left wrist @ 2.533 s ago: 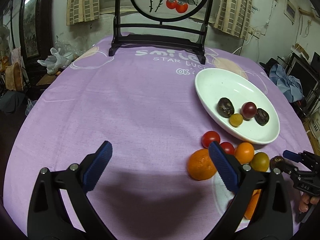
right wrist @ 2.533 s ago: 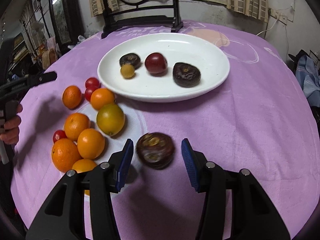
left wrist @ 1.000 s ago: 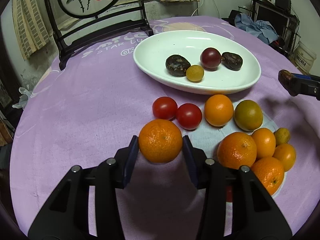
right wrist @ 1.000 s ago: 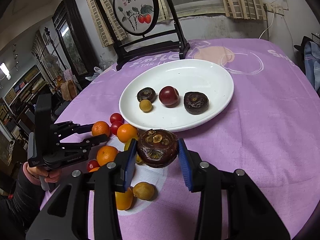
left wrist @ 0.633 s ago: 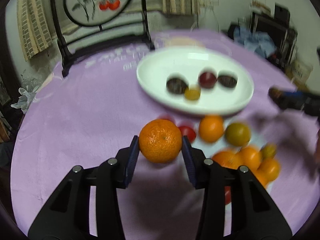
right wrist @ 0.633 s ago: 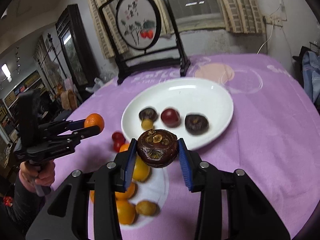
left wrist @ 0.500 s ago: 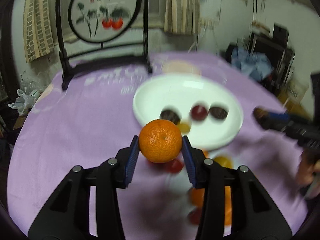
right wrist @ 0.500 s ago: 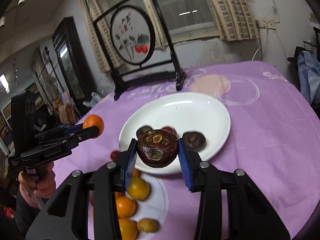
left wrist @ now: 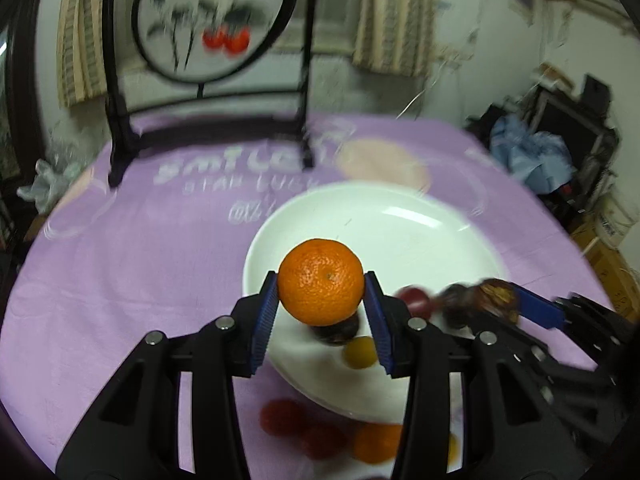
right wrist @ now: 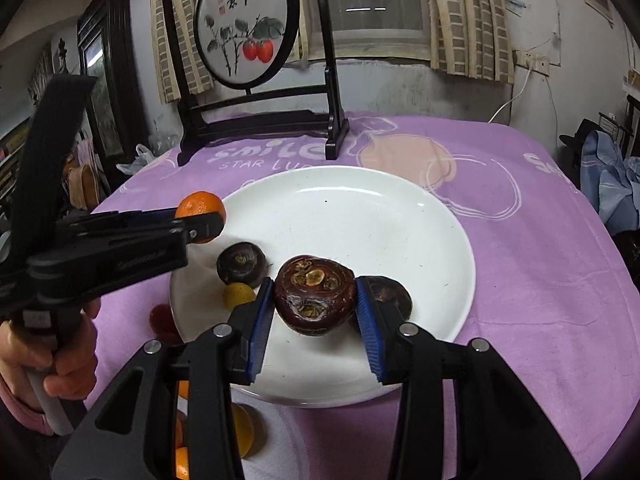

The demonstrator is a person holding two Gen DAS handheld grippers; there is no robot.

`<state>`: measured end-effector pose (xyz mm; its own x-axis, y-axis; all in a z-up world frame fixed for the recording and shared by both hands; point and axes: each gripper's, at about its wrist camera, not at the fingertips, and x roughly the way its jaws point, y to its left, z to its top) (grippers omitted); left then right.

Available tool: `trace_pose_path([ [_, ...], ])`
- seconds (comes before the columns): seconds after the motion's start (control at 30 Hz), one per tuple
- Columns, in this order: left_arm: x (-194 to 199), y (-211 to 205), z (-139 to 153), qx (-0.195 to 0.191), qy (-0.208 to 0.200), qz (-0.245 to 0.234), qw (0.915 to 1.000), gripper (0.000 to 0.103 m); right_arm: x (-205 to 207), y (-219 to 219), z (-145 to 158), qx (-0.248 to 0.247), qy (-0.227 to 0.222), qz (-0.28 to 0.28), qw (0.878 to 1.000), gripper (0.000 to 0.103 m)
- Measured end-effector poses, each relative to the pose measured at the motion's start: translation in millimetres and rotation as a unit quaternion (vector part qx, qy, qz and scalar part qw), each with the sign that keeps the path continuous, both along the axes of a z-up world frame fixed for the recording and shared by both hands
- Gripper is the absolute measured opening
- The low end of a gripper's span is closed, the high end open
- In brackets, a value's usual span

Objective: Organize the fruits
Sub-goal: 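Place the dark brown fruit and the tangerine on the white plate, opening both grippers, then grasp a yellow-orange tomato with the right gripper while the left gripper grasps a tangerine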

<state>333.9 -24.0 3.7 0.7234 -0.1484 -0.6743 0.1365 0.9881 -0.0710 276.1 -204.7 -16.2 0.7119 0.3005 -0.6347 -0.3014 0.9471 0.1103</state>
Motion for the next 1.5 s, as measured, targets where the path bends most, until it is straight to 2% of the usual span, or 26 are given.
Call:
trace_pose_path([
  [0.13,20,9,-16,-0.006,0.023,0.019,0.9996,0.044,3,2,-3,-0.005,0.006,0.003,1.0,0.041],
  [0.27,28,4,-16,-0.003,0.021,0.018,0.9996,0.044,6,3,-7,-0.012,0.011,0.001,1.0,0.042],
  [0.37,32,1,-16,-0.004,0.023,0.016,0.9996,0.048,8,2,-8,-0.016,0.022,-0.002,1.0,0.049],
  [0.43,30,0,-13,-0.001,0.015,0.02,0.9997,0.076,5,0,-4,-0.012,0.026,0.001,1.0,0.049],
  [0.53,18,0,2,0.009,-0.007,0.027,0.9996,0.09,-9,-4,4,0.005,0.021,0.017,1.0,0.049],
  [0.63,5,9,17,0.0,-0.013,0.036,0.9993,0.097,-22,-2,5,0.015,0.037,0.048,0.998,0.05],
  [0.73,-13,21,22,0.001,-0.01,0.038,0.9992,0.099,-37,5,7,0.028,0.055,0.105,0.993,0.05],
  [0.8,-31,33,18,-0.002,-0.01,0.031,0.9995,0.099,-52,12,10,0.02,0.06,0.163,0.985,0.05],
  [0.9,-57,50,12,-0.023,-0.003,0.011,0.9997,0.099,-83,18,11,-0.032,0.039,0.241,0.969,0.05],
  [0.97,-75,57,6,-0.027,-0.001,-0.009,0.9996,0.099,-104,18,7,-0.067,0.028,0.274,0.959,0.05],
  [1.07,-95,55,-1,-0.001,-0.003,-0.028,0.9996,0.099,-120,11,0,-0.075,0.033,0.295,0.952,0.05],
  [1.23,-117,46,-10,0.034,-0.002,-0.058,0.9977,0.099,-126,15,-9,-0.094,0.032,0.304,0.947,0.05],
  [1.4,-124,39,-6,0.034,-0.008,-0.075,0.9966,0.099,-135,26,-19,-0.126,0.03,0.314,0.941,0.05],
  [1.5,-128,41,-5,0.035,-0.016,-0.066,0.997,0.099,-142,36,-29,-0.161,0.015,0.315,0.935,0.05],
])
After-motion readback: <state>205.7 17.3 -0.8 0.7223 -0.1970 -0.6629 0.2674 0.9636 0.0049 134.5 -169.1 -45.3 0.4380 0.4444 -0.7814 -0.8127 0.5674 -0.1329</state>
